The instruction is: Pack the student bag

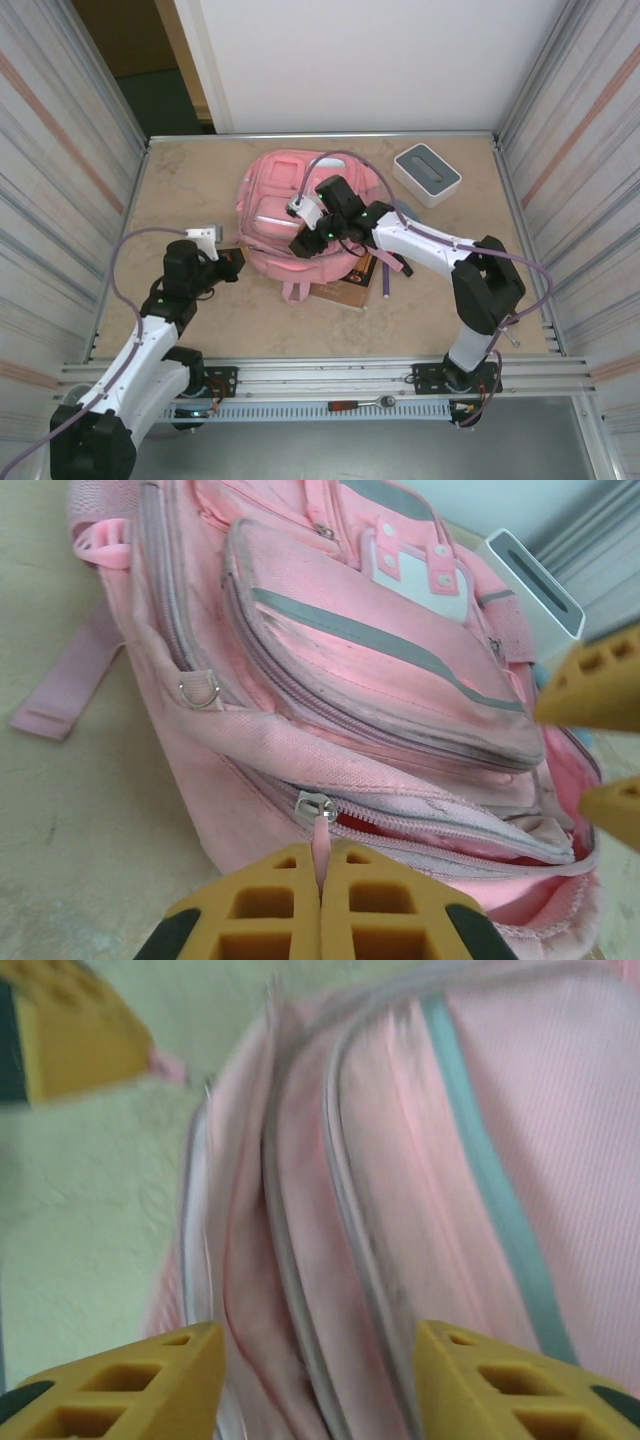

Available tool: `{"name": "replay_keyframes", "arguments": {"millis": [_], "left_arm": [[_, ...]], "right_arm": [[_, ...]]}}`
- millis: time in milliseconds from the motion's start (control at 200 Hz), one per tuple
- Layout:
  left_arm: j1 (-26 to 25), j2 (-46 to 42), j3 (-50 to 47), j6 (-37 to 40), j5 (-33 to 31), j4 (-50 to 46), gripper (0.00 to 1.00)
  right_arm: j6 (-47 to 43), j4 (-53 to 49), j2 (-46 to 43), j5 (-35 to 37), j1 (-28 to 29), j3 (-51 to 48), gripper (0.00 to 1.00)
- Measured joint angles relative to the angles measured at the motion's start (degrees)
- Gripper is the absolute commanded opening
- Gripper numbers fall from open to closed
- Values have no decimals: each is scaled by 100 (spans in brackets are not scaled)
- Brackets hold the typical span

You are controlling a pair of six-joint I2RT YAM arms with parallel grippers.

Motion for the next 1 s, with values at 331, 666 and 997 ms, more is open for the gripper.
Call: {"name": "replay_keyframes", "arguments": {"millis": [331,666,997], "left_arm": [[-227,129,0,2,-24,42,0],[-227,127,0,4,-28,33,0],[-302,125,-44,7,-72,-48,0]], "right_arm": [[997,166,979,138,33,1176,60],[181,-586,2033,1447,356,2221,68],[-389,-999,2426,1888,442,2728,0]]}}
